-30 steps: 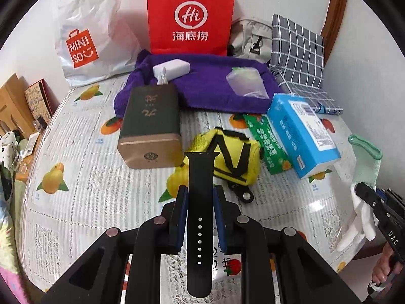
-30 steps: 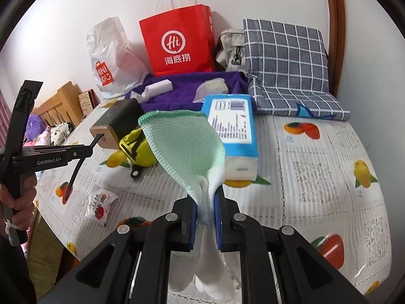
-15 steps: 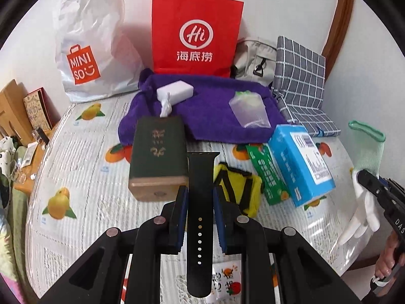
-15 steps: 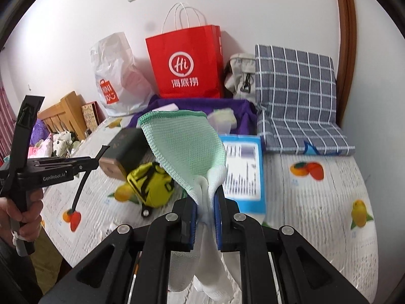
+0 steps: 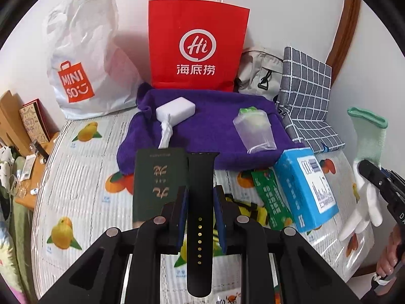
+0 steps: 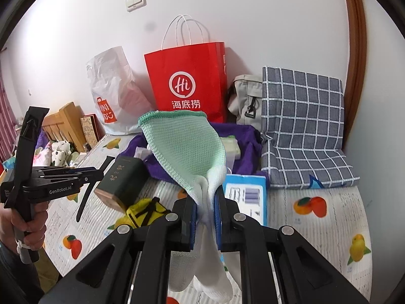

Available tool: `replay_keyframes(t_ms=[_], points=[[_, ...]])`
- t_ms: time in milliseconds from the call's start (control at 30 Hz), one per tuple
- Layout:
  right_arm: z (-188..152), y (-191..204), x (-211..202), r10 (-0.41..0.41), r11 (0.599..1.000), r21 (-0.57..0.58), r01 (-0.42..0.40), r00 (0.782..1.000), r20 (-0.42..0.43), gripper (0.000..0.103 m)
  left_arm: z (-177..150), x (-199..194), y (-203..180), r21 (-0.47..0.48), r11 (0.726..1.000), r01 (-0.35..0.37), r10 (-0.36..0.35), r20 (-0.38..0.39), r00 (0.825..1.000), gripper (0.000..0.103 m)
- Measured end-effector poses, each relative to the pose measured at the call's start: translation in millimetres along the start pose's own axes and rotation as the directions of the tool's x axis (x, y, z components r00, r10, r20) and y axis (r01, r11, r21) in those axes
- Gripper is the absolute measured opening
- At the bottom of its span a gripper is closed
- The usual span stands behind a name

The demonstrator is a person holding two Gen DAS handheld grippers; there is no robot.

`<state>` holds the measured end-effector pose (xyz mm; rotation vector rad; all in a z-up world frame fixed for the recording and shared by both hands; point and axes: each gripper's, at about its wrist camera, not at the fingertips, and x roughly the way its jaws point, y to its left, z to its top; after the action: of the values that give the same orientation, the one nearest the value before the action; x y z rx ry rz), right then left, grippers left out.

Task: Organize soft objects
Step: 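Carry the glove and watch strap over the purple towel with both tools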

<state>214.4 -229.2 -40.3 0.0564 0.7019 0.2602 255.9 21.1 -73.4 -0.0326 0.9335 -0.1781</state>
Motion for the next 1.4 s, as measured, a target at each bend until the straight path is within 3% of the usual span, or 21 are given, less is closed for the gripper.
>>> replay_keyframes(t_ms=[1400], points=[[106.2, -17.3, 129.7, 0.062, 0.998, 0.012, -0.062, 0.998, -0.029, 0.012, 107.6, 77.3, 14.6, 0.004, 1.0, 0.008, -0.008, 0.006, 1.0, 0.02]])
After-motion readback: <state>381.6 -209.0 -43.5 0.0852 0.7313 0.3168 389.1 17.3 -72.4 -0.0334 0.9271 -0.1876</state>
